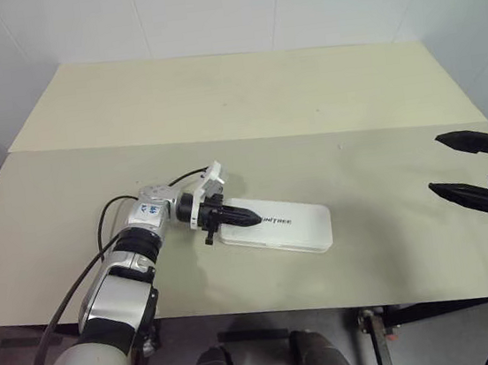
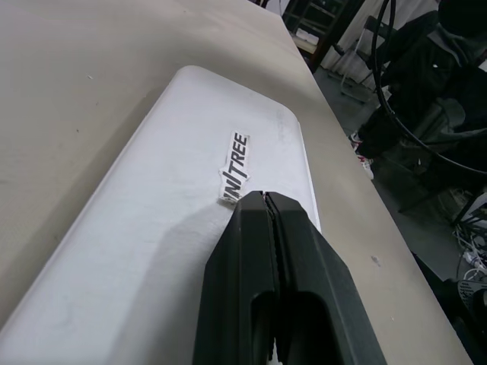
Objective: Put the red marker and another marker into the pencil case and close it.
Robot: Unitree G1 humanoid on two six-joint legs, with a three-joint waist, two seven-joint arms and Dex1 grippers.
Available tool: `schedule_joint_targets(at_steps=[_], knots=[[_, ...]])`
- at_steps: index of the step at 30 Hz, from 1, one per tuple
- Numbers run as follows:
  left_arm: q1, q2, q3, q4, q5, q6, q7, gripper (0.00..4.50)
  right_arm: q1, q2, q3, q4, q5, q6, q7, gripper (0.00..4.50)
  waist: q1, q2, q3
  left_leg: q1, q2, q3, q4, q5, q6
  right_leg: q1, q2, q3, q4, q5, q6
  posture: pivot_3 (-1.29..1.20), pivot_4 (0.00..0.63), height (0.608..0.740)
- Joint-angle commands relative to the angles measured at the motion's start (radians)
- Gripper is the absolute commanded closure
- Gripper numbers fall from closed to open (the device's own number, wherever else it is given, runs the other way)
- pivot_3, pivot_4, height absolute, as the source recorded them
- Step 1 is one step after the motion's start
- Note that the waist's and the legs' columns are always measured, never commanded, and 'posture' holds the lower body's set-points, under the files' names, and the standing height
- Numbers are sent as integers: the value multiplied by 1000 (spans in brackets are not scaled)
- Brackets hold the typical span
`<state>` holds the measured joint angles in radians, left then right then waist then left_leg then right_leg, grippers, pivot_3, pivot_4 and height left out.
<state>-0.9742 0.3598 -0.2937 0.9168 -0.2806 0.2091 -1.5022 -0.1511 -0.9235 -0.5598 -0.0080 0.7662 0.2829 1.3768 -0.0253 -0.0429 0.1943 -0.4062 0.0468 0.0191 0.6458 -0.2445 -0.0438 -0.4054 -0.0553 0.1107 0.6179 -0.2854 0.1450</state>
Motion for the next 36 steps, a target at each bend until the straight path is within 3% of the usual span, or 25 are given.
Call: schedule_joint_targets(at_steps=[1, 8, 17, 20, 30, 33, 36], knots=[[13, -7, -64, -9, 36, 27, -112, 4484, -5, 10, -15, -33, 8, -17, -16, 0, 0, 0, 0, 0, 0, 0, 0, 0, 0, 1, 0, 0, 0, 0, -1, 0, 150, 740], [-34, -5, -92, 6, 57, 61, -103, 4484, -13, 28, 1, -37, -2, -28, -32, 0, 0, 1, 0, 1, 0, -1, 1, 0, 0, 3, 0, 0, 0, -1, -3, 0, 150, 740], [-66, -32, 109, -31, 4, 28, 26, 4484, -42, 43, 32, -14, -14, -43, -44, 0, -3, 1, 0, 1, -1, -2, 3, 0, 1, 4, 0, 0, -2, -2, -5, 0, 150, 740], [-53, -33, 216, -106, -71, 79, 50, 4484, -70, 48, 54, 3, -17, -45, -38, 0, -5, 1, 1, 1, -1, -2, 2, 0, 1, 4, 0, -1, -2, -1, -3, 0, 150, 740], [181, 63, 397, -578, -211, 174, 165, 4484, -190, 37, 114, 50, -19, -31, -16, 0, -15, 4, 2, 0, 0, -3, -1, 0, 0, -2, 0, -1, 5, -1, 2, 0, 150, 740], [263, 97, 427, -684, -223, 168, 204, 3937, -220, 28, 136, 81, -31, -35, 4, 0, -14, 4, 2, 0, 0, -2, 1, 0, 0, -2, 0, 0, 5, -1, 2, 0, 150, 740], [339, 140, 454, -741, -222, 194, 260, 2975, -252, 27, 159, 118, -47, -41, 18, 0, -15, 4, 2, 1, 0, -1, 1, 0, 0, -1, 0, 0, 4, -1, 2, 0, 150, 740]])
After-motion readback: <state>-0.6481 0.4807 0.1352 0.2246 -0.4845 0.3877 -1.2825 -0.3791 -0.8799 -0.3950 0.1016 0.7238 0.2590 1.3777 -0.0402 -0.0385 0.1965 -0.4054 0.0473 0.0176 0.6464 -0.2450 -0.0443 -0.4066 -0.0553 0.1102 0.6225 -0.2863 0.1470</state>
